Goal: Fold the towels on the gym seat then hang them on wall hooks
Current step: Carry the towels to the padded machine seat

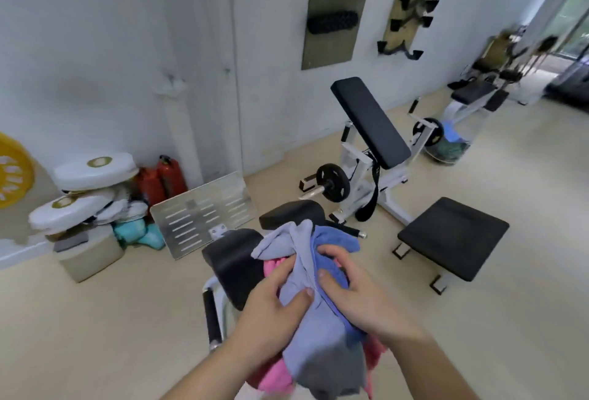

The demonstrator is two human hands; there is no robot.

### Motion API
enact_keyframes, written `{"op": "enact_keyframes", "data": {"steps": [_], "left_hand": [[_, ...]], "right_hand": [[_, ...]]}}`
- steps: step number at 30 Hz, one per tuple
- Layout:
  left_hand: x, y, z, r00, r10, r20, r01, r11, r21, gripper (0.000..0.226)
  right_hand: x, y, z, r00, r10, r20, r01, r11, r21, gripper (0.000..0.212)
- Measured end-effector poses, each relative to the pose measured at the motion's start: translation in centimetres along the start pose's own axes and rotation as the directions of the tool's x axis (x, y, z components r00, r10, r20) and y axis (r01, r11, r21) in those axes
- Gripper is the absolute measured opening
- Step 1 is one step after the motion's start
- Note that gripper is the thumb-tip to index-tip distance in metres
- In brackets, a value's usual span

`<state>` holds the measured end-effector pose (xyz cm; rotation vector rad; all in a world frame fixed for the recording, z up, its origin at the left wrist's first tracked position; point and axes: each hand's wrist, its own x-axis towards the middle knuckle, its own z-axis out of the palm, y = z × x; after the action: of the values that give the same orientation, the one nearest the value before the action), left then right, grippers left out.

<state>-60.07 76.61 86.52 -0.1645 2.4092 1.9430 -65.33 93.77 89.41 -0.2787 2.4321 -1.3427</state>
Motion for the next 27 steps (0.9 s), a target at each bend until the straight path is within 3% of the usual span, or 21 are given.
{"op": "enact_keyframes", "data": {"steps": [10, 15, 19, 23, 25, 27], "left_hand": [[21.5, -0.2, 5.5, 0.996, -0.082, -0.031, 0.076, 0.983, -0.17, 0.039], [29.6, -1.4, 4.9, 0.973, -0.188, -0.134, 0.156, 0.963, -0.218, 0.035], [35.2, -3.3, 3.7, 0.935, -0.284, -0.214, 0.231, 0.943, -0.239, 0.041], [40.7, -6.7, 3.2, 0.86, -0.438, -0.261, 0.379, 0.891, -0.248, 0.044], [42.8, -9.3, 3.2, 0.818, -0.519, -0.25, 0.49, 0.855, -0.173, 0.045], [43.6, -12.1, 3.4, 0.782, -0.57, -0.252, 0.574, 0.816, -0.068, 0.026]], "right_hand": [[19.8, 3.6, -10.0, 0.994, 0.087, 0.065, -0.08, 0.992, -0.102, 0.036], [29.5, 3.4, -11.2, 0.983, 0.085, 0.162, -0.066, 0.991, -0.117, 0.032], [37.9, 4.2, -10.6, 0.959, 0.073, 0.273, -0.03, 0.987, -0.157, 0.042], [46.2, 6.8, -8.9, 0.912, 0.076, 0.404, -0.009, 0.986, -0.165, 0.051], [49.5, 9.6, -7.3, 0.856, 0.116, 0.503, 0.027, 0.963, -0.268, 0.054], [52.0, 13.4, -5.4, 0.789, 0.175, 0.589, 0.116, 0.899, -0.422, 0.057]]}}
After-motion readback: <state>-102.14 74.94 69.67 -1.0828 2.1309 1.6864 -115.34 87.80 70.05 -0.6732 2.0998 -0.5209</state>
